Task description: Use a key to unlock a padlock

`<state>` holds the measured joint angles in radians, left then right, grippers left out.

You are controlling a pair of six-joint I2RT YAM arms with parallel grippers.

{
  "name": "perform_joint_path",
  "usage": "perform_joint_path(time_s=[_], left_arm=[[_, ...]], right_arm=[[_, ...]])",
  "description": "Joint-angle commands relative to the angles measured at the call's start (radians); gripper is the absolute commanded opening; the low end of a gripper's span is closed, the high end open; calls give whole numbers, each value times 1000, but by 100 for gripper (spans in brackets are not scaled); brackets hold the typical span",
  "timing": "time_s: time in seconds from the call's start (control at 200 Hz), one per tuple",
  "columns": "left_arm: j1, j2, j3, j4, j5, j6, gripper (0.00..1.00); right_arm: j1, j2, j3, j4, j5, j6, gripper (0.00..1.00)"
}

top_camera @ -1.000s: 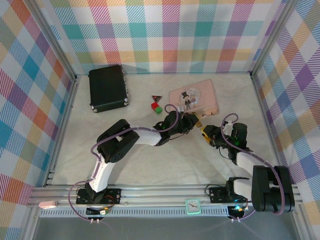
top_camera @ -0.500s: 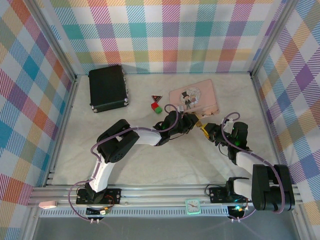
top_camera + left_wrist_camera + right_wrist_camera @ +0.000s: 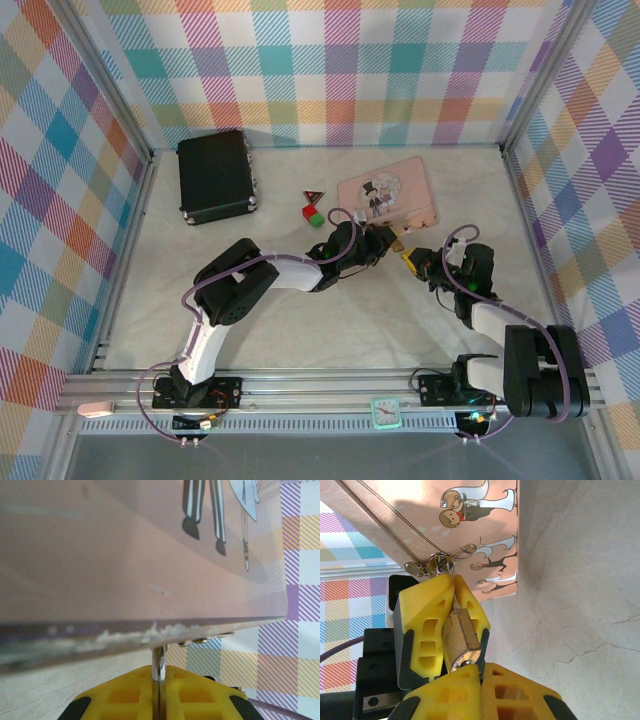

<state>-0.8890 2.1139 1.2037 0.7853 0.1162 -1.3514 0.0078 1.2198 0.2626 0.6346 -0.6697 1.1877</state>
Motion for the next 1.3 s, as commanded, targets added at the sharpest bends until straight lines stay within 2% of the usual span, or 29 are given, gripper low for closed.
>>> perform_joint_path(time_s=[0.0,0.18,0.63,0.76,0.835,0.985,1.11,1.2,1.295], left_arm=[[-29,-20,0,106,35,-57,0],[-53,-29,-2,87,66,-55,0],[-62,9,17,81,53,0,0],[-59,18,21,117,51,39,0],[-56,30,9,179,50,49,0],[-45,93,-8,421,66,44,0],[-45,108,-37,486,47,80,0],[-41,122,-47,506,35,83,0],[-42,141,-41,506,24,70,0]], right_arm=[[9,45,35,83,-12,-45,0],[6,123,73,170,-28,-6,0],[2,138,71,157,-8,123,0],[-4,170,57,222,-12,263,0],[-12,199,45,302,-8,395,0],[-17,261,34,507,7,725,0],[-15,293,32,661,23,947,0],[-14,281,33,700,44,1030,0],[-13,241,32,651,66,1023,0]])
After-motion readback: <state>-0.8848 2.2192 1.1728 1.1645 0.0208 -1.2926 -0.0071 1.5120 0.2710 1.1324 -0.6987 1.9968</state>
